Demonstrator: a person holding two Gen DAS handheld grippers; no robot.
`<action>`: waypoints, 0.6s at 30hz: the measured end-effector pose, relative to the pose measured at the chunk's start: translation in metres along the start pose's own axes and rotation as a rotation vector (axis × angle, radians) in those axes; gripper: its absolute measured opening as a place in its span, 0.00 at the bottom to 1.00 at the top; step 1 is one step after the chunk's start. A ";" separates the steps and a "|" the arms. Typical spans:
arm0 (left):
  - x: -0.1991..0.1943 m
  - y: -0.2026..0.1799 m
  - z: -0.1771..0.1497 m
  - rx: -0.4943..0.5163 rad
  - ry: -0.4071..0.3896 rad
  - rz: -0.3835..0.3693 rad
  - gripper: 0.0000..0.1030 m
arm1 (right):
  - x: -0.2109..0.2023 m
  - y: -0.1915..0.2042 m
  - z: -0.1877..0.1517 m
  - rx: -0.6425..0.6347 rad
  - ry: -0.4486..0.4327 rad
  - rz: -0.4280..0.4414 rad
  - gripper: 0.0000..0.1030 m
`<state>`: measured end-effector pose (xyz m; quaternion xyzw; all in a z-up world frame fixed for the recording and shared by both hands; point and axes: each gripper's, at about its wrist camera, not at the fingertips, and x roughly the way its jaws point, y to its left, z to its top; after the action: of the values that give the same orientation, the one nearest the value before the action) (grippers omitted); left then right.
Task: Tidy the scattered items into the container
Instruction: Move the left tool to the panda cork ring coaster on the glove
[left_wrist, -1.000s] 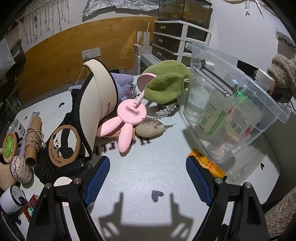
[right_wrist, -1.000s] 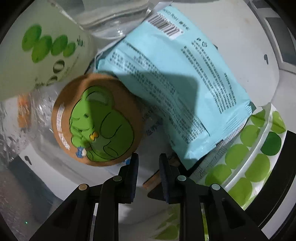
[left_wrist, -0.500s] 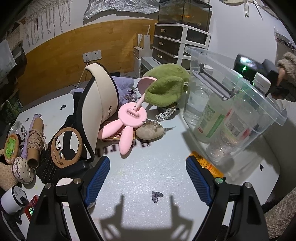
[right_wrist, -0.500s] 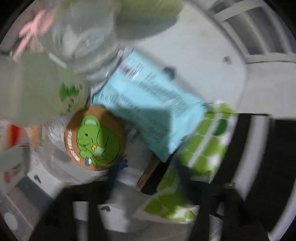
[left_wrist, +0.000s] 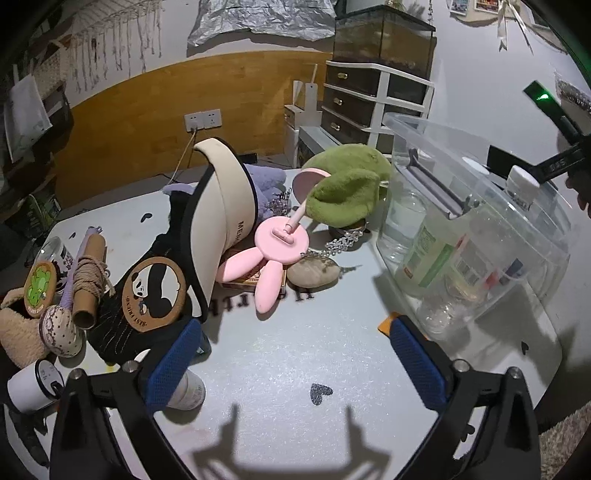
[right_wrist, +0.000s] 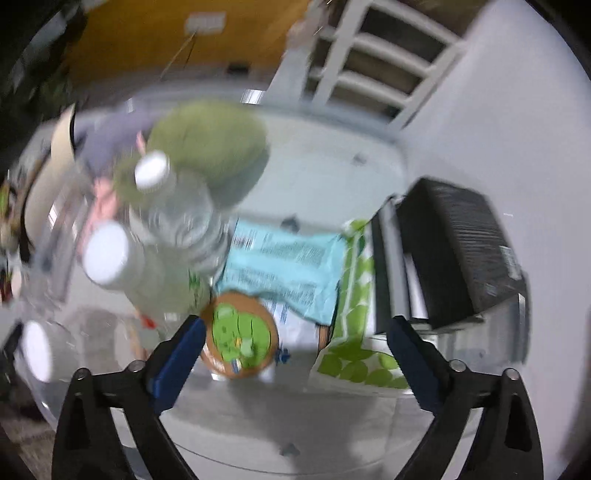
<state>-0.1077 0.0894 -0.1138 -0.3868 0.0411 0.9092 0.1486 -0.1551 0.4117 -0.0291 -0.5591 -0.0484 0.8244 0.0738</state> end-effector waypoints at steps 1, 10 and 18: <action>-0.003 0.000 0.000 -0.005 -0.010 0.001 1.00 | -0.008 -0.004 -0.003 0.028 -0.036 -0.002 1.00; -0.016 -0.001 0.001 -0.028 -0.043 0.030 1.00 | -0.025 -0.011 -0.036 0.221 -0.245 -0.010 1.00; -0.030 -0.012 0.001 -0.036 -0.088 0.038 1.00 | -0.041 0.001 -0.084 0.455 -0.466 -0.030 1.00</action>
<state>-0.0851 0.0935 -0.0911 -0.3482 0.0256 0.9286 0.1259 -0.0618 0.4034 -0.0229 -0.3238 0.1130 0.9187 0.1959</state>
